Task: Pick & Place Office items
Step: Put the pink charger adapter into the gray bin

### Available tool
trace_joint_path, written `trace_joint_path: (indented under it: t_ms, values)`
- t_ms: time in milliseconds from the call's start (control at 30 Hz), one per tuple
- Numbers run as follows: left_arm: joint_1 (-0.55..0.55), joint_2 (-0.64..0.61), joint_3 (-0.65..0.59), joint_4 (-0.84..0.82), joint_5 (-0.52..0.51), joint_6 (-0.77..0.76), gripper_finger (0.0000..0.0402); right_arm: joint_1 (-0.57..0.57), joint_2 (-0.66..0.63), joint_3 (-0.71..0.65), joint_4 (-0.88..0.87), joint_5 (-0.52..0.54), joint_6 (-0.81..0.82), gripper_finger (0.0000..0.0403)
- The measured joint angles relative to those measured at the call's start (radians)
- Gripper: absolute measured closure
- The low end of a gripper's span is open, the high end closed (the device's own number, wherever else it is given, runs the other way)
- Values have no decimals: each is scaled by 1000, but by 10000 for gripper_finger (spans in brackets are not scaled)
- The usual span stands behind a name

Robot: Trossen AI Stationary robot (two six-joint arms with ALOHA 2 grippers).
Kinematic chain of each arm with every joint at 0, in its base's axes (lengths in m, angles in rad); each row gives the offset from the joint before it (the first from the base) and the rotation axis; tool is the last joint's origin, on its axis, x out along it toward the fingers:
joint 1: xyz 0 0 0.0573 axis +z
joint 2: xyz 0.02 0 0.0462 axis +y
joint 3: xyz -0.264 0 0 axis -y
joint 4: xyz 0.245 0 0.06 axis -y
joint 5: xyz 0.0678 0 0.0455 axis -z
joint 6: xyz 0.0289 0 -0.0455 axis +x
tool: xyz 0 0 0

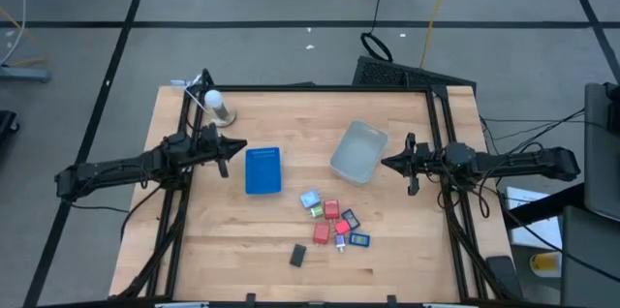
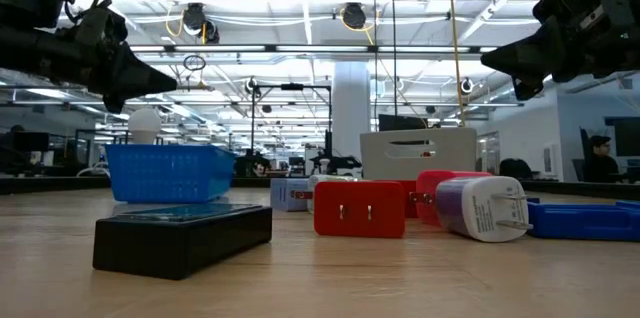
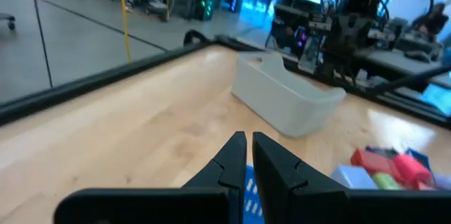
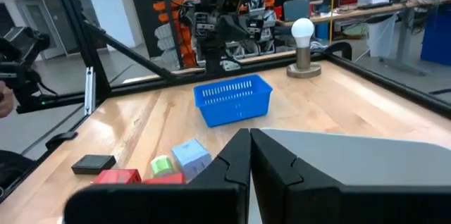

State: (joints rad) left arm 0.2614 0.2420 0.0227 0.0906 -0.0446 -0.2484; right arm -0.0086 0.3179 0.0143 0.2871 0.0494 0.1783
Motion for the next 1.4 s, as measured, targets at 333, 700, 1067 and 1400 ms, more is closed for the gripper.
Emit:
trace_joint_path:
  t_ms: [333, 700, 1067, 1400]
  values:
    - [-66, 0, 1, -94, 20, -31, 376, 6, 124, 57, 200, 3, 9, 399]
    - [-85, 0, 1, -86, -38, -16, 376, 51, 401, 243, 156, 2, -39, 399]
    - [-85, 0, 1, -92, -38, -27, 376, 186, 619, 422, 18, 136, -172, 399]
    - [-86, 0, 1, -92, -54, -28, 376, 187, 733, 621, -170, 110, -177, 399]
